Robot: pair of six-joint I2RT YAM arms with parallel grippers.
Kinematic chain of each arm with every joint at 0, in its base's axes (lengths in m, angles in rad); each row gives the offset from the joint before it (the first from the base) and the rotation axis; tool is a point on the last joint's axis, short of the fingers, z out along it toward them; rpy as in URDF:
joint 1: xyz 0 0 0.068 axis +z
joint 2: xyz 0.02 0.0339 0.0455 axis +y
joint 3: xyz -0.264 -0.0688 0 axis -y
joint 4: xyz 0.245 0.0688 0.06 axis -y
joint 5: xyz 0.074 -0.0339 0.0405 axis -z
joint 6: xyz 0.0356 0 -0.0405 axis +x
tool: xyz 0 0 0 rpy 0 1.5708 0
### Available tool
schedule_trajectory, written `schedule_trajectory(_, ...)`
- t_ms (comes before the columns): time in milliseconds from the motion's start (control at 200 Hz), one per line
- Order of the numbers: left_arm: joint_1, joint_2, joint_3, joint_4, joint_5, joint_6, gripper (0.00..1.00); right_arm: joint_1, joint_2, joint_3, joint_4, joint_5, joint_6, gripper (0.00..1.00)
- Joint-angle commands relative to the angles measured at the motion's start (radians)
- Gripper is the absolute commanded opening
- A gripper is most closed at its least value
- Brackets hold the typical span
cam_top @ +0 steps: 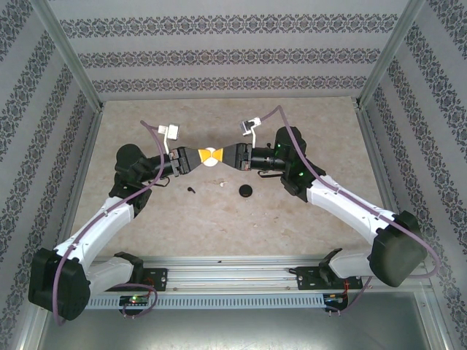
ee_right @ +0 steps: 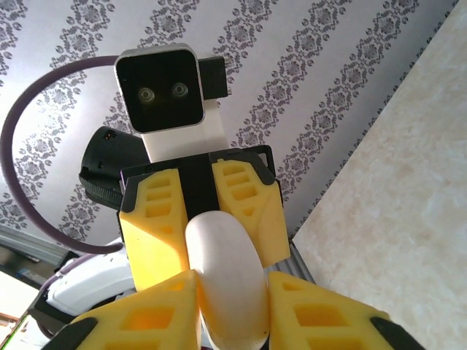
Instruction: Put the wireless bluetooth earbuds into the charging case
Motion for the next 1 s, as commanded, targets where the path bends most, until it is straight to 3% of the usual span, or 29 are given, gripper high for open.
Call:
schedule_trajectory(0, 0.006, 0.003, 0.007, 0.09, 0.03, -0.027, 0.06, 0.008, 0.009, -0.007, 0.091, -0.032, 0.02, 0.17)
schedule_trajectory(100, 0.007, -0.007, 0.006, 0.071, 0.03, -0.015, 0.08, 0.008, 0.011, -0.008, 0.11, -0.039, 0.023, 0.1)
schedule_trajectory(185, 0.007, -0.018, 0.01, 0.03, 0.03, 0.013, 0.15, 0.003, 0.009, -0.009, 0.114, -0.037, 0.019, 0.08)
schedule_trajectory(315, 0.01, -0.057, 0.032, -0.127, 0.014, 0.127, 0.43, -0.007, -0.013, -0.019, 0.08, -0.017, -0.024, 0.07)
schedule_trajectory(410, 0.018, -0.119, 0.062, -0.403, -0.07, 0.298, 0.57, -0.014, -0.044, -0.019, -0.011, 0.004, -0.103, 0.07)
schedule_trajectory(490, 0.025, -0.168, 0.058, -0.493, -0.099, 0.374, 0.63, -0.015, -0.07, -0.004, -0.119, 0.024, -0.189, 0.07)
schedule_trajectory(649, 0.027, -0.231, 0.0, -0.427, -0.052, 0.403, 0.65, -0.011, -0.101, 0.034, -0.289, 0.053, -0.353, 0.07)
schedule_trajectory(784, 0.026, -0.252, -0.036, -0.403, -0.001, 0.413, 0.65, -0.005, -0.107, 0.044, -0.292, 0.054, -0.398, 0.07)
schedule_trajectory(994, 0.017, -0.263, -0.115, -0.254, -0.025, 0.336, 0.6, 0.019, -0.1, 0.063, -0.291, 0.053, -0.437, 0.07)
